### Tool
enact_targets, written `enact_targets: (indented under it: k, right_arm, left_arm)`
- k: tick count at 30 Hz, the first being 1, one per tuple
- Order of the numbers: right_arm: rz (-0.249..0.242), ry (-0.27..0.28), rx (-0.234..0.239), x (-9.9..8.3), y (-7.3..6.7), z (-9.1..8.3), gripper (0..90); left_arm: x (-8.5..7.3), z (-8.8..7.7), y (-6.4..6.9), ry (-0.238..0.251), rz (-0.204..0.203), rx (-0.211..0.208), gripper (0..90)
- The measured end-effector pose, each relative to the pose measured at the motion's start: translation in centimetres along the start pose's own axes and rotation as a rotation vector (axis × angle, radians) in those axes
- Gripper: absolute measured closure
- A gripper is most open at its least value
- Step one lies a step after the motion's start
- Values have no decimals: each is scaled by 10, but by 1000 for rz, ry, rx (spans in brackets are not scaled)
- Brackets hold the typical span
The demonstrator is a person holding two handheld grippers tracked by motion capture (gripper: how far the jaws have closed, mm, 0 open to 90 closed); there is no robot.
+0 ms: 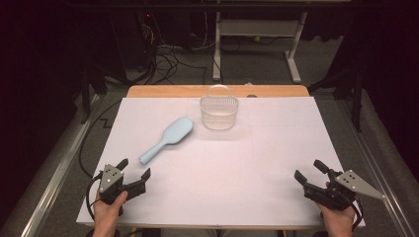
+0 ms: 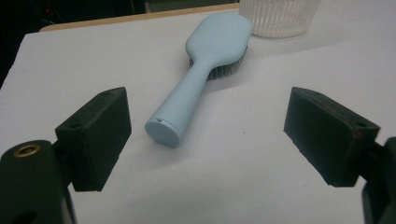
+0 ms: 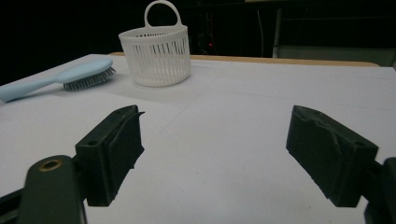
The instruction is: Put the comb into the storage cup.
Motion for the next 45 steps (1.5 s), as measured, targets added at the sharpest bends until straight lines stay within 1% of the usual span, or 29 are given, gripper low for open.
enact_targets:
  k: [11, 16, 18, 19, 25, 30, 35, 41, 45]
  right_arm:
    - [1, 3, 5, 0, 0, -1, 185]
    - [5, 0, 3, 0, 0, -1, 185]
    - [7, 1, 3, 0, 0, -1, 185]
    - [6, 2, 3, 0, 0, -1, 185]
    - [6, 3, 5, 0, 0, -1, 185]
    - [4, 4, 4, 0, 0, -2, 185]
    - [5, 3, 3, 0, 0, -2, 185]
    - [6, 3, 3, 0, 0, -1, 185]
    - [6, 6, 4, 0, 0, -2, 185]
  left_arm:
    - [4, 4, 4, -1, 3, -10, 157]
    - [5, 3, 5, 7, -5, -13, 157]
    - [5, 4, 7, -9, 28, 5, 156]
    - [6, 4, 8, -13, 37, 4, 155]
    - [10, 9, 12, -11, 45, -15, 154]
    - [12, 12, 16, -10, 50, -39, 153]
    - [14, 13, 16, -3, 40, -46, 153]
    - [14, 16, 17, -11, 41, -54, 154]
    - [15, 17, 18, -6, 39, -56, 154]
Point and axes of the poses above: each handheld gripper's, and its own axes: z roughly forward along the jaws, x roughly out of its top, y roughly to its right, the point moved 3 cm from there along z, roughly forward along the jaws, and after that the axes turned 13 degrees about -x, right-handed, at the moved point
